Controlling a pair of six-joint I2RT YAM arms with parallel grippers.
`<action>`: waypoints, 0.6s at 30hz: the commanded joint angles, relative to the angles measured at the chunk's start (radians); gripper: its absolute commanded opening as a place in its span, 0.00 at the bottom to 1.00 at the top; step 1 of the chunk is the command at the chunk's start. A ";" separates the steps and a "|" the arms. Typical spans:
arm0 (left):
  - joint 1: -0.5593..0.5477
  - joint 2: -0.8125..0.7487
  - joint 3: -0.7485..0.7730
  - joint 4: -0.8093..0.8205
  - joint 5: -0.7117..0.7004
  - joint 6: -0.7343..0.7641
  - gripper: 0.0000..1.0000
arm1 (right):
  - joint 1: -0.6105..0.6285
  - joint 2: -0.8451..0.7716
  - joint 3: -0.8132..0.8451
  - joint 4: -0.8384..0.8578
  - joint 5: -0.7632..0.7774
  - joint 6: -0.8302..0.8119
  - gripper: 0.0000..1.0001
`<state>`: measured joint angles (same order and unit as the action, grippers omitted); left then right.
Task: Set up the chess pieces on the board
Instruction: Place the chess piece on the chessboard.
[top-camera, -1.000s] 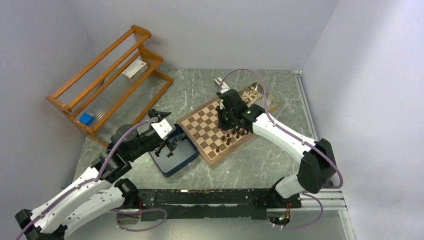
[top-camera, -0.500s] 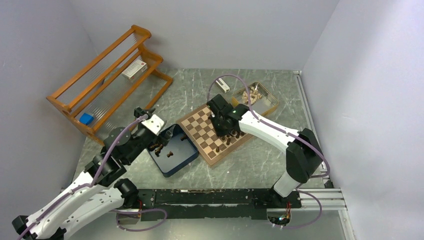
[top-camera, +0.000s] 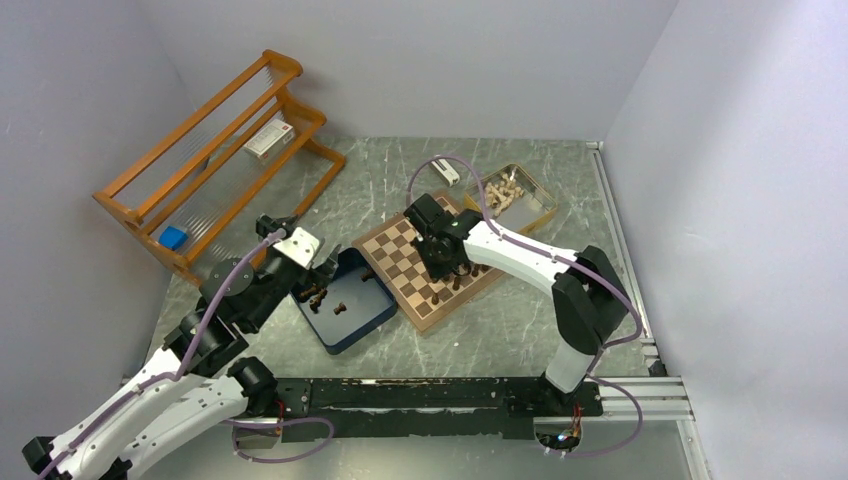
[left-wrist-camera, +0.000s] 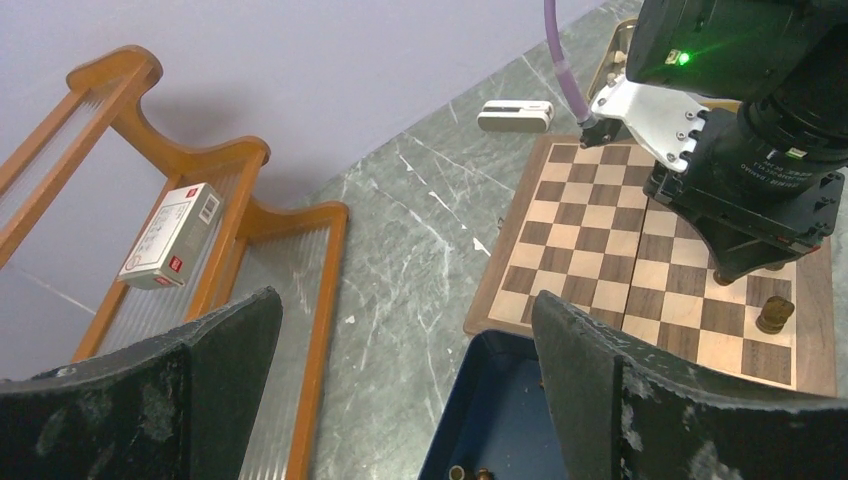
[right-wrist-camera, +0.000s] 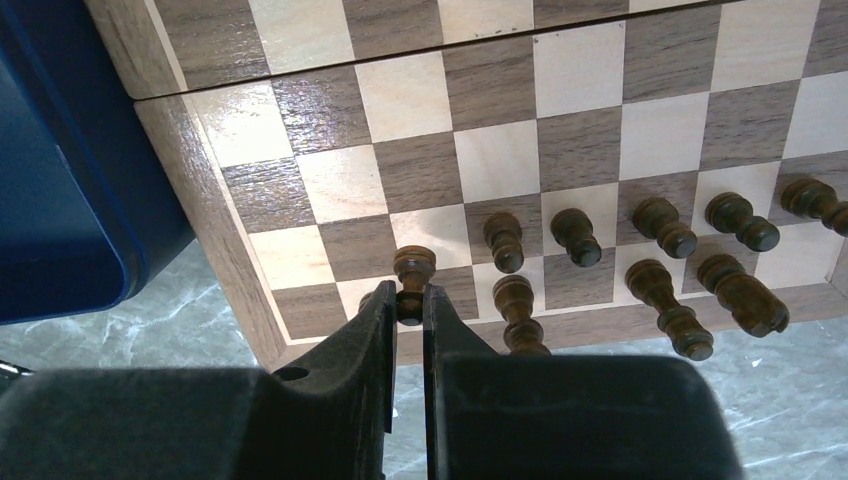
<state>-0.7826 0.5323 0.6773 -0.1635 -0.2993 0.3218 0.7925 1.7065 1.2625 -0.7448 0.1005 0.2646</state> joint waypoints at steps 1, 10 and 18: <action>-0.006 0.003 -0.003 -0.008 -0.021 0.012 1.00 | 0.004 0.017 0.025 -0.016 0.008 -0.013 0.06; -0.006 0.005 -0.002 -0.015 -0.022 0.015 1.00 | 0.005 0.040 0.026 -0.015 0.006 -0.013 0.07; -0.006 0.006 -0.003 -0.013 -0.021 0.018 1.00 | 0.005 0.063 0.033 -0.020 0.015 -0.012 0.09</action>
<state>-0.7826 0.5377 0.6773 -0.1692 -0.3038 0.3275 0.7933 1.7500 1.2659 -0.7532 0.1024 0.2607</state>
